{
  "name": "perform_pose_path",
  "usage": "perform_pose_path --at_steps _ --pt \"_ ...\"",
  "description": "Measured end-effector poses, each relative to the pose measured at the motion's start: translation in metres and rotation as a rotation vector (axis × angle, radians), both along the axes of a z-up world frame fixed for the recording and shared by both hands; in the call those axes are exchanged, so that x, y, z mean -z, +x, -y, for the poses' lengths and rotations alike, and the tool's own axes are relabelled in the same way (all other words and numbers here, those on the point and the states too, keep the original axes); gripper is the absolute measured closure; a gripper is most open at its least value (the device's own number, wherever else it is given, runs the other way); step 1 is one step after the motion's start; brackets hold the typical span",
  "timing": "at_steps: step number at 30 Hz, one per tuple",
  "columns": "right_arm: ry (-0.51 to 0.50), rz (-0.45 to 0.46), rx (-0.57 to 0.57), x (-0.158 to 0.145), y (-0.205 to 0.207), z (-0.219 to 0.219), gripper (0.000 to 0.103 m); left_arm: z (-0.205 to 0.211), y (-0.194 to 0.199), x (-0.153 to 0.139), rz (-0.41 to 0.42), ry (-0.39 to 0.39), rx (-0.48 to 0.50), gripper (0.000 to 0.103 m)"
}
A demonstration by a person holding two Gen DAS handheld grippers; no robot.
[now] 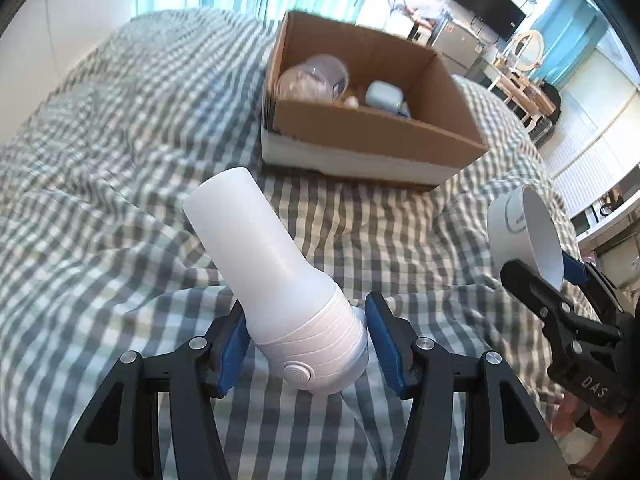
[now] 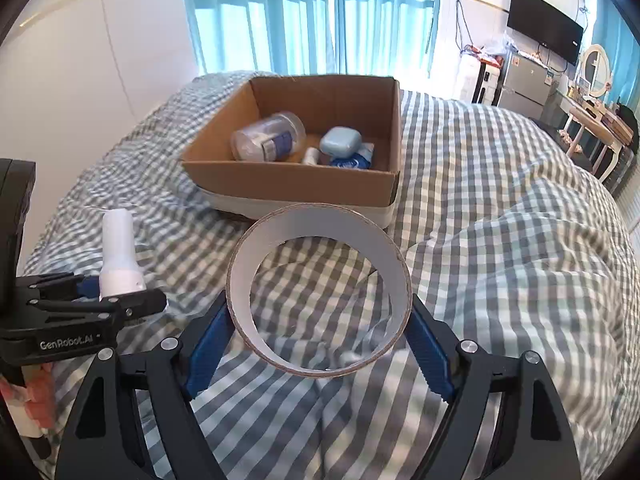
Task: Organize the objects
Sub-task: 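Carry the device and tape roll into the box and open both tools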
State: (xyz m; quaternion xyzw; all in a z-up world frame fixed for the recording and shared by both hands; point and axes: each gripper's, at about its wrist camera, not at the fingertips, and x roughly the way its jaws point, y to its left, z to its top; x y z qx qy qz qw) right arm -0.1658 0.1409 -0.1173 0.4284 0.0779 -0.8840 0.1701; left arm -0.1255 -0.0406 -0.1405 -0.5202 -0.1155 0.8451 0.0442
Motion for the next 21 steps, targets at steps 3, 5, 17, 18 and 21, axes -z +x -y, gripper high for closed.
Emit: perform_pose_path --at_steps 3,5,17,18,21 --pt "0.002 -0.02 -0.006 -0.012 0.015 0.004 0.021 -0.004 0.01 -0.022 -0.057 -0.017 0.018 0.046" --pt "0.005 -0.038 -0.013 -0.021 0.027 0.007 0.021 -0.008 0.017 -0.036 -0.092 -0.03 0.028 0.046" --pt "0.023 -0.147 -0.048 -0.069 0.062 0.014 0.021 -0.021 0.036 -0.117 -0.299 -0.14 0.083 0.046" --pt "0.022 -0.159 -0.052 -0.074 0.061 0.014 0.021 -0.021 0.034 -0.123 -0.312 -0.146 0.085 0.046" --pt "0.017 -0.182 -0.058 -0.088 0.055 0.016 0.021 -0.023 0.022 -0.14 -0.345 -0.165 0.1 0.046"
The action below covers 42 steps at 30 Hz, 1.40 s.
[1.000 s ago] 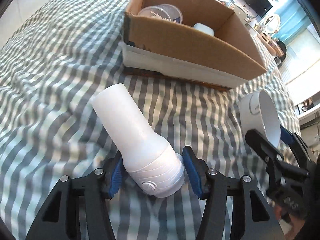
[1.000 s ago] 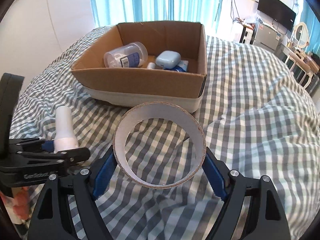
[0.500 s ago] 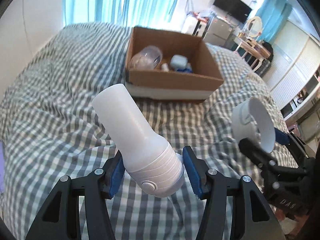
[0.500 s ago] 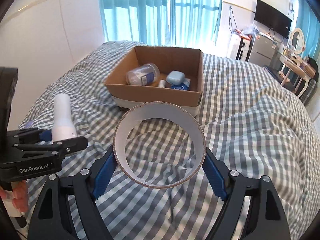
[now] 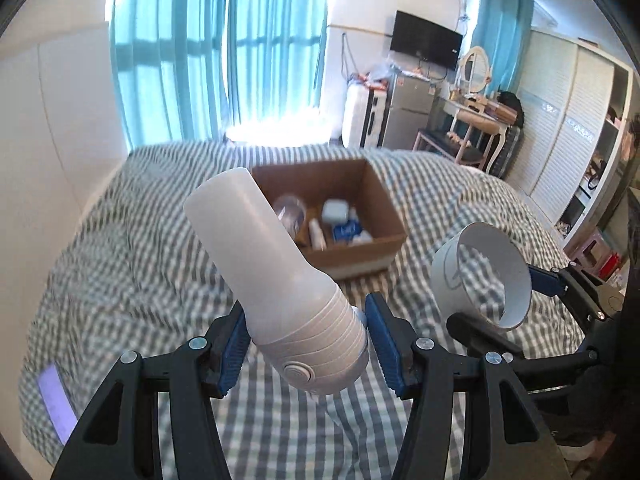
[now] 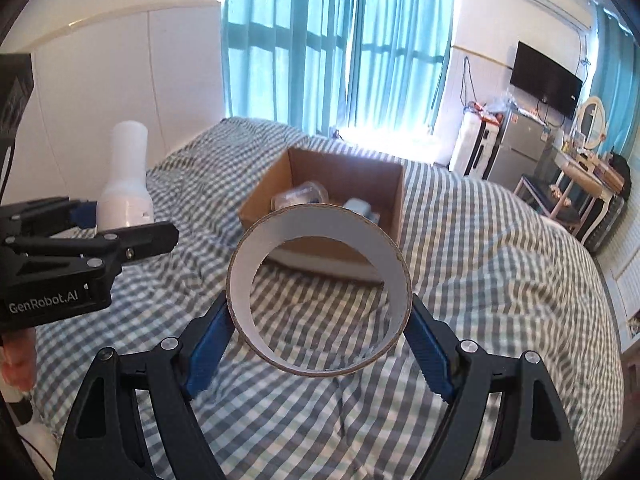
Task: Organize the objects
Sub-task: 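Carry the device and tape roll into the box and open both tools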
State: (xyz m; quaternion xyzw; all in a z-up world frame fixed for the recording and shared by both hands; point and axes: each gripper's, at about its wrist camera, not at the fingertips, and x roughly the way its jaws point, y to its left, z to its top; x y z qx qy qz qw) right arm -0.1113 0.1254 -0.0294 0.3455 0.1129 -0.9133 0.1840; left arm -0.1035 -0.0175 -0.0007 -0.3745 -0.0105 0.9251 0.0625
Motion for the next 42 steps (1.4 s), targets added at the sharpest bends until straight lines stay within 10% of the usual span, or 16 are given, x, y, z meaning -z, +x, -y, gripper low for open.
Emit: perform_pose_path --at_steps 13,30,42 --pt "-0.005 -0.062 0.012 -0.039 -0.095 0.016 0.021 -0.006 -0.103 -0.033 -0.063 -0.092 0.025 0.046" --pt "-0.003 0.071 0.058 0.052 -0.254 0.033 0.021 -0.003 -0.236 0.07 0.094 -0.127 0.084 0.046" --pt "-0.068 0.084 0.07 0.079 -0.3 0.019 0.02 -0.029 -0.261 0.118 0.122 -0.208 0.222 0.046"
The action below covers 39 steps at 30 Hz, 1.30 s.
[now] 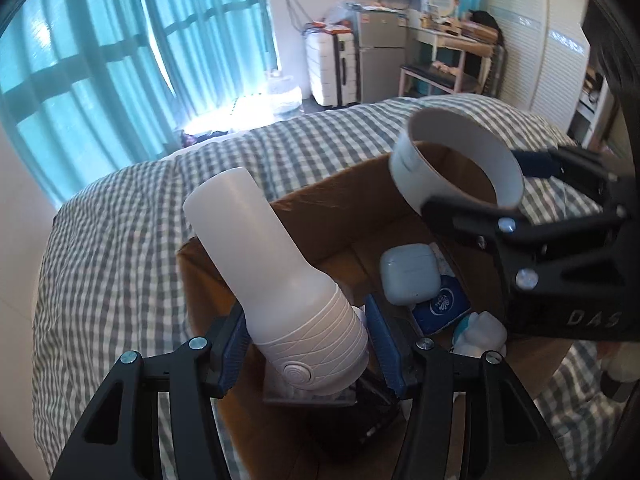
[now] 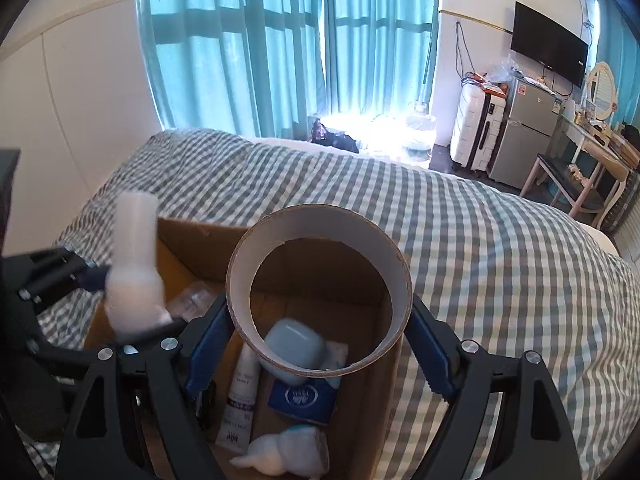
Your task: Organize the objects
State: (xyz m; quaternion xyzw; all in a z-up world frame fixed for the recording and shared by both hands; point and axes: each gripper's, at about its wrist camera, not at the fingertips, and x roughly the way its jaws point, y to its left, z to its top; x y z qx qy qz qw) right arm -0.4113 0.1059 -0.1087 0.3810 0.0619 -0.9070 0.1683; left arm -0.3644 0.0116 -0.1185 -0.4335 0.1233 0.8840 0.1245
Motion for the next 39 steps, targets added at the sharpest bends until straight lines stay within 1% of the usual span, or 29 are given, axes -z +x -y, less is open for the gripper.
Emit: perform_pose_path --at_steps 2,4,5,6,7,8,11,13,15,18,19,22,23,24,26,30,35,39 --pt "-0.024 0.0 -0.009 -0.001 0.0 -0.001 0.02 -0.006 0.002 0.001 -0.011 -0.004 0.014 0.045" --pt "-0.027 -0.009 -0.014 -0.002 0.003 0.0 0.02 -0.009 0.003 0.002 0.003 -0.002 0.027 0.038" --pt "-0.024 -0.013 -0.013 -0.003 0.005 0.001 0.018 -0.01 0.004 0.002 0.01 0.0 0.024 0.023" --pt "-0.02 -0.016 -0.009 -0.005 0.006 0.001 0.014 -0.009 0.005 0.001 0.005 0.003 0.015 0.011" --pt "-0.02 -0.019 -0.008 -0.008 0.007 0.002 0.011 -0.007 0.008 -0.002 -0.007 0.01 0.009 0.008" --pt "-0.022 -0.022 -0.007 -0.01 0.009 0.002 0.01 -0.005 0.012 -0.007 -0.022 0.025 0.005 0.007" --pt "-0.023 -0.028 0.003 -0.021 0.014 0.001 0.008 0.003 0.016 -0.019 -0.031 0.05 -0.012 0.005" --pt "-0.021 -0.042 0.007 -0.032 0.02 0.0 0.004 0.008 0.022 -0.03 -0.042 0.05 -0.034 0.005" --pt "-0.018 -0.061 0.011 -0.045 0.028 0.0 0.003 0.014 0.027 -0.046 -0.065 0.053 -0.057 0.005" --pt "-0.021 -0.097 0.031 -0.069 0.042 -0.004 0.002 0.024 0.038 -0.075 -0.119 0.063 -0.087 0.004" --pt "-0.022 -0.113 0.043 -0.08 0.048 -0.005 0.002 0.027 0.041 -0.085 -0.133 0.065 -0.095 0.004" --pt "-0.027 -0.164 0.072 -0.112 0.069 -0.009 0.001 0.033 0.056 -0.125 -0.19 0.057 -0.126 0.003" --pt "-0.029 -0.187 0.078 -0.126 0.079 -0.01 0.001 0.034 0.061 -0.133 -0.208 0.061 -0.13 0.002" --pt "-0.027 -0.203 0.083 -0.136 0.086 -0.011 0.001 0.037 0.072 -0.15 -0.242 0.069 -0.138 0.001" --pt "-0.024 -0.231 0.093 -0.155 0.1 -0.016 0.001 0.041 0.089 -0.174 -0.292 0.077 -0.151 0.0" --pt "-0.047 -0.285 0.107 -0.19 0.137 -0.025 0.001 0.046 0.122 -0.213 -0.367 0.092 -0.179 0.0" --pt "-0.045 -0.333 0.111 -0.216 0.185 -0.034 0.001 0.046 0.164 -0.245 -0.433 0.123 -0.184 0.0" --pt "-0.045 -0.367 0.117 -0.228 0.223 -0.047 0.0 0.039 0.2 -0.261 -0.492 0.128 -0.184 0.0"
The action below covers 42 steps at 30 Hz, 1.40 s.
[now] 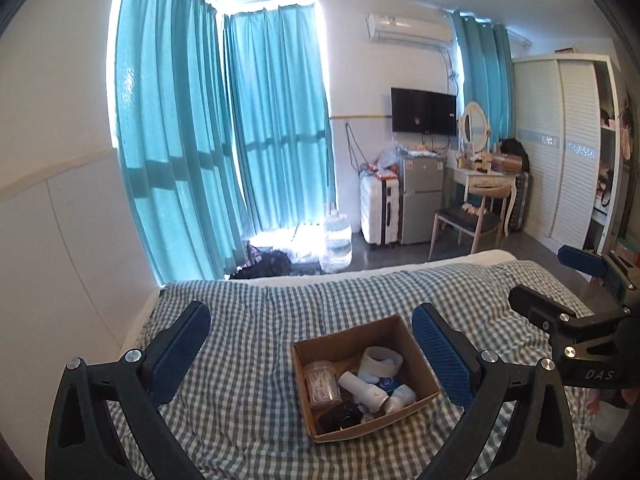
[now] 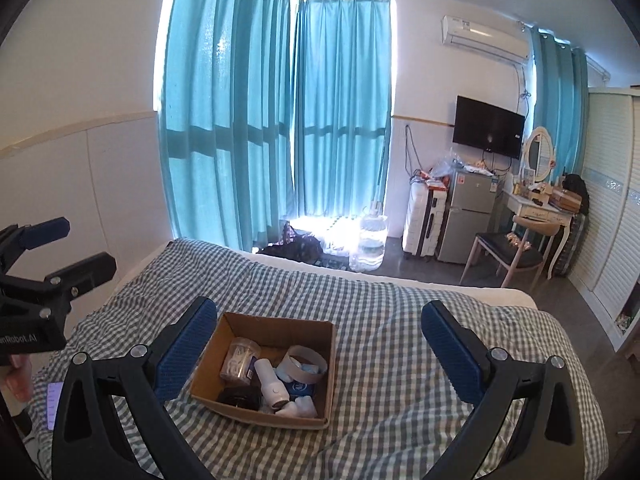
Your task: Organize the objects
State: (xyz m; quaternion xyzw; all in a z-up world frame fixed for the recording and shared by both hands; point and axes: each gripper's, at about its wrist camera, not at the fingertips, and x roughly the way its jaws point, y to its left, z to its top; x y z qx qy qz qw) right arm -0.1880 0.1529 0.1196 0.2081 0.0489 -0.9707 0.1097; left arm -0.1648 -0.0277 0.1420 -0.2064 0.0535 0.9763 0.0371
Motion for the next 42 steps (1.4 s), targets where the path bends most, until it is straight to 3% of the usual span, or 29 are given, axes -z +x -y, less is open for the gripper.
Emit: perform_pose_path --at_steps 6,9,15,22,28,34,42 --pt "0.027 -0.063 0.015 -0.009 0.057 -0.012 0.0 -0.01 0.05 -0.007 -0.078 0.0 -0.019 0.0" --pt "0.041 -0.134 0.045 -0.007 0.088 -0.019 0.0 -0.007 0.078 0.002 -0.102 0.072 -0.036 0.0" --pt "0.05 -0.173 0.094 0.03 0.124 -0.03 0.0 -0.009 0.099 0.038 -0.075 0.09 -0.02 0.0" --pt "0.031 -0.092 0.094 0.093 0.12 -0.034 0.0 -0.01 0.116 0.089 -0.077 0.094 -0.059 0.0" --pt "0.053 -0.086 0.089 0.128 0.122 -0.025 0.0 -0.011 0.119 0.131 -0.052 0.036 -0.096 0.0" --pt "0.045 -0.063 0.089 0.136 0.119 -0.022 0.0 -0.006 0.118 0.144 -0.024 0.042 -0.116 0.0" --pt "0.041 -0.056 0.101 0.134 0.117 -0.022 0.0 -0.004 0.121 0.139 -0.013 0.08 -0.099 0.0"
